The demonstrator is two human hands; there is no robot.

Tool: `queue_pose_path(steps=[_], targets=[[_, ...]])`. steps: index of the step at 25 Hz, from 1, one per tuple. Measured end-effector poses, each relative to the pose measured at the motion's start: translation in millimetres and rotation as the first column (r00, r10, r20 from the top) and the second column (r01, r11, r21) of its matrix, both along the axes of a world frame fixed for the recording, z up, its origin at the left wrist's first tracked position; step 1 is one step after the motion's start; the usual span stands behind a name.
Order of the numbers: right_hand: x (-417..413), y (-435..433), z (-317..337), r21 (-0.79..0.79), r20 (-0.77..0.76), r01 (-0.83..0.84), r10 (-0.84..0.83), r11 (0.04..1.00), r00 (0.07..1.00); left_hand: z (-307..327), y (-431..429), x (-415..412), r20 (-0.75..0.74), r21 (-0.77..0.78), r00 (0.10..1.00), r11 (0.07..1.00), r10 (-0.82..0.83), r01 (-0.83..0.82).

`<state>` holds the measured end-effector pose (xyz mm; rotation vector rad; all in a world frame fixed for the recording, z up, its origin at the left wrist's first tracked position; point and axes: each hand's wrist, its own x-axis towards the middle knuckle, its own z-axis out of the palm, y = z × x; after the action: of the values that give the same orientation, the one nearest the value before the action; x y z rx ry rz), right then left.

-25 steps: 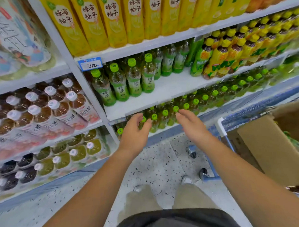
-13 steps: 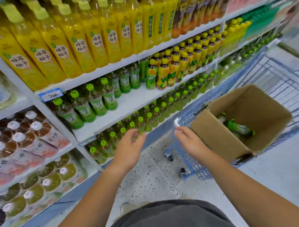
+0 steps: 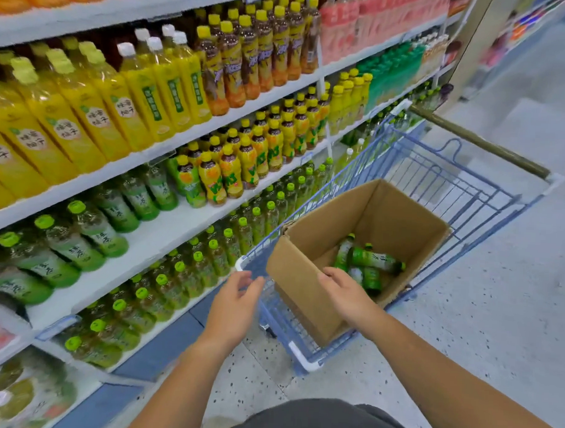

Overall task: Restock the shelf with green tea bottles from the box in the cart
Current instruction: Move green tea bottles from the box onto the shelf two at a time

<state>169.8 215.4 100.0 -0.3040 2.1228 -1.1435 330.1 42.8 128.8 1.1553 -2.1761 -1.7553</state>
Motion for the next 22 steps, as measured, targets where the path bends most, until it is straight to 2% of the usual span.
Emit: queue_pose_path(steps=[4,7,12,15,18,22], targets=[[-45,37,-8,0.024,0.079,0.056,-0.058,0.998,0.995,-2,27,-48,0.040,0.042,0.995,0.996,-0.086,0.085],[-68,50,-25,0.036,0.138,0.163,-0.166,0.986,0.976,-5,26,-87,0.092,0.043,0.984,0.988,-0.153,0.150],[-102,55,-45,0.057,0.292,0.431,-0.428,0.900,0.855,-21,14,-182,0.128,0.111,0.927,0.934,-0.353,0.341],[-122,43,-59,0.101,0.297,0.588,-0.588,0.802,0.752,-42,2,-237,0.187,0.143,0.848,0.868,-0.495,0.475],[-138,26,-83,0.150,0.306,0.706,-0.712,0.692,0.632,-79,-11,-288,0.284,0.163,0.734,0.785,-0.617,0.597],[-157,8,-118,0.214,0.351,0.768,-0.781,0.604,0.516,-136,-17,-346,0.422,0.187,0.599,0.712,-0.680,0.677]])
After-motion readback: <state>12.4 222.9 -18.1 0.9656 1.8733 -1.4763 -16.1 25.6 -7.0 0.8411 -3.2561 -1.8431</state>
